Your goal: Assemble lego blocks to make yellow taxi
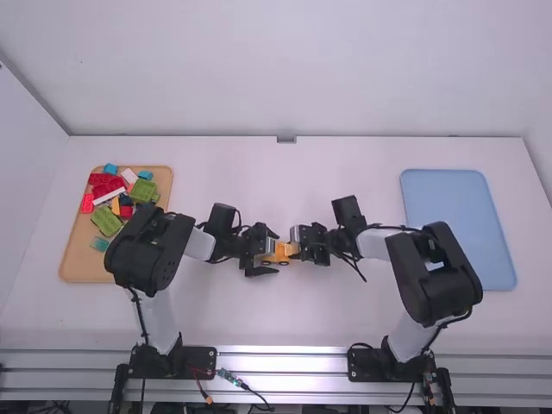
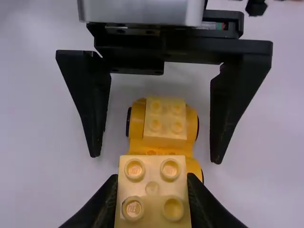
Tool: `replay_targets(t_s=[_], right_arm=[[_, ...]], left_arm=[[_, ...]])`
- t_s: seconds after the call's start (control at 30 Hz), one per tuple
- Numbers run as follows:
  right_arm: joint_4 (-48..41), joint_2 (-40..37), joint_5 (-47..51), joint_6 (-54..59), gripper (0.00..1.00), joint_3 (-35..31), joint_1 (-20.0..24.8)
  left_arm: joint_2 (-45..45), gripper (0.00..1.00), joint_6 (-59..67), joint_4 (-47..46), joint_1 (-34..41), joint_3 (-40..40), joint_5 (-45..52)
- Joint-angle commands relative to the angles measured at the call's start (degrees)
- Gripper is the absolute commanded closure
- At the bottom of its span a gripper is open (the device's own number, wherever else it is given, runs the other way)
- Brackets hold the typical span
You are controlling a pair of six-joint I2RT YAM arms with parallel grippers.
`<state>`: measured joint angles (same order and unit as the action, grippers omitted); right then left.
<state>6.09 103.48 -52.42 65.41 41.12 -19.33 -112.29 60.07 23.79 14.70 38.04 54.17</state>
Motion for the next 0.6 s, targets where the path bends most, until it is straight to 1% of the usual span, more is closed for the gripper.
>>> replay_targets(t_s=[0.0, 0.07, 0.17, 0.2, 0.23, 0.43, 0.57], right_arm=[[0.9, -0.8, -1.1, -1.0, 0.89, -0.3, -0.3], [1.8, -0.2, -1.6, -1.2, 0.90, -0.3, -0.3], [5.2, 1.7, -1.5, -4.8, 0.89, -0.3, -0.2], [5.6, 1.9, -1.6, -5.2, 0.89, -0.3, -0.2], [6.6, 2.2, -1.8, -6.3, 0.89, -0.3, -0.2], [7.0, 2.4, -1.6, -7.1, 0.90, -0.3, -0.3], [6.6, 2.4, -1.7, -7.8, 0.92, -0.3, -0.3]], left_arm=[[-0.4, 0.04, 0.9, 0.0, 0.3, 0.3, 0.4], [-0.4, 0.05, 0.9, 1.1, 0.3, -0.4, 0.7], [-0.4, 0.14, 0.9, 3.3, 0.3, -1.2, 0.6], [-0.4, 0.14, 0.9, 3.4, 0.3, -1.3, 0.5], [-0.4, 0.18, 0.9, 3.7, 0.3, -1.4, 0.6], [-0.8, 0.23, 0.9, 2.6, 0.3, -0.7, 0.6], [-3.9, 0.23, 0.9, 2.6, 0.3, 1.1, 1.9]])
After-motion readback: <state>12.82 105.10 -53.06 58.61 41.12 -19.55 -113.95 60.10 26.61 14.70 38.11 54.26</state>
